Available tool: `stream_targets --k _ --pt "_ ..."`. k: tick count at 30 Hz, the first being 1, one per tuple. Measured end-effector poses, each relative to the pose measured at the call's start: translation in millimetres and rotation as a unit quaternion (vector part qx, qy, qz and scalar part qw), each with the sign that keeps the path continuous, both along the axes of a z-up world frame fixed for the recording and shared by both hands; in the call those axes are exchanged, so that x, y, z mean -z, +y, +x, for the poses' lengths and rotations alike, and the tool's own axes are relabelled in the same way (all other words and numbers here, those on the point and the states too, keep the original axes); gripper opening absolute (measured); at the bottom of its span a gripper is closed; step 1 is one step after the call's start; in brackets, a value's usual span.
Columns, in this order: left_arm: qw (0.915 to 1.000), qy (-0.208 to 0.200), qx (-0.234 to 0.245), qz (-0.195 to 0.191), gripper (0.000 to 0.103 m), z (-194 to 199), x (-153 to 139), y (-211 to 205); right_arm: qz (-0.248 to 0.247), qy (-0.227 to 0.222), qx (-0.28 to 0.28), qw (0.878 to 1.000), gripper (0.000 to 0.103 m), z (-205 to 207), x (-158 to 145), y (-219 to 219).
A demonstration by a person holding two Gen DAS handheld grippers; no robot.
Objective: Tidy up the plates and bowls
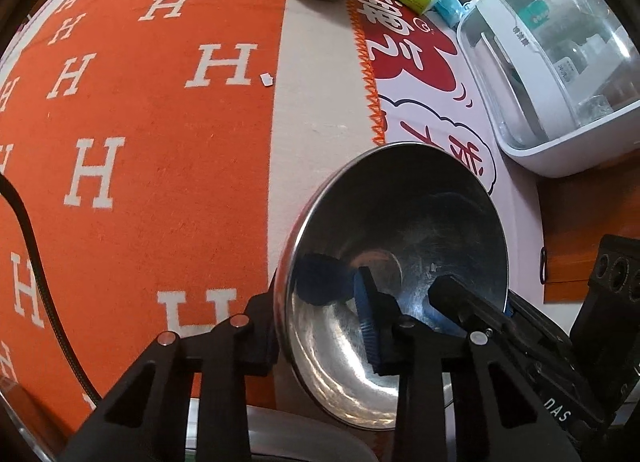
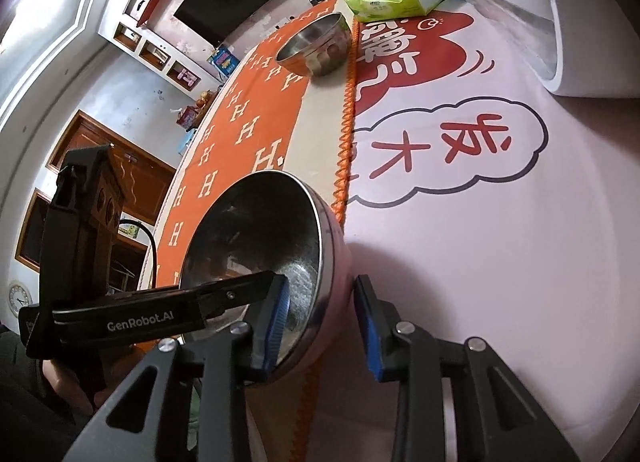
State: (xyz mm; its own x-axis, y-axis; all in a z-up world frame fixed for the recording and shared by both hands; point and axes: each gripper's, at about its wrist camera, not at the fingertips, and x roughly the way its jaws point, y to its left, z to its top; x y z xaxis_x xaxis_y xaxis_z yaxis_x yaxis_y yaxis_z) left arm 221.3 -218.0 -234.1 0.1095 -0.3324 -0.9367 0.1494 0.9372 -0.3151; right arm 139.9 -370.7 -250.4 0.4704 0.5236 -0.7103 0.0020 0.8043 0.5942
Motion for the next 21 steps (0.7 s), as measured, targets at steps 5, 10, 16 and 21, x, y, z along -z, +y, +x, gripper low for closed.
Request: stream_targets --k 5,10,16,21 --pt "1.0 0.002 0.007 0.002 0.029 -4.5 -2.7 0.5 -0.003 0.006 0.007 1.0 0.028 -2.8 0.1 -2.2" --pt "0.9998 0.015 0.01 -0.002 0.028 -15.6 -5.8 3.1 -0.005 0.016 0.022 1.0 0.021 -9.7 -0.6 -6.5" --pt "0.9998 0.018 -0.003 -0.008 0.024 -31.2 -15.5 9.4 0.001 0.03 0.023 0.999 0.015 -20.0 -1.0 -7.5" --pt "0.9999 0.009 -0.003 -0.013 0.022 -40.6 -27.1 13.5 -0.008 0.015 0.022 1.0 0.015 -29.8 -13.0 -5.8"
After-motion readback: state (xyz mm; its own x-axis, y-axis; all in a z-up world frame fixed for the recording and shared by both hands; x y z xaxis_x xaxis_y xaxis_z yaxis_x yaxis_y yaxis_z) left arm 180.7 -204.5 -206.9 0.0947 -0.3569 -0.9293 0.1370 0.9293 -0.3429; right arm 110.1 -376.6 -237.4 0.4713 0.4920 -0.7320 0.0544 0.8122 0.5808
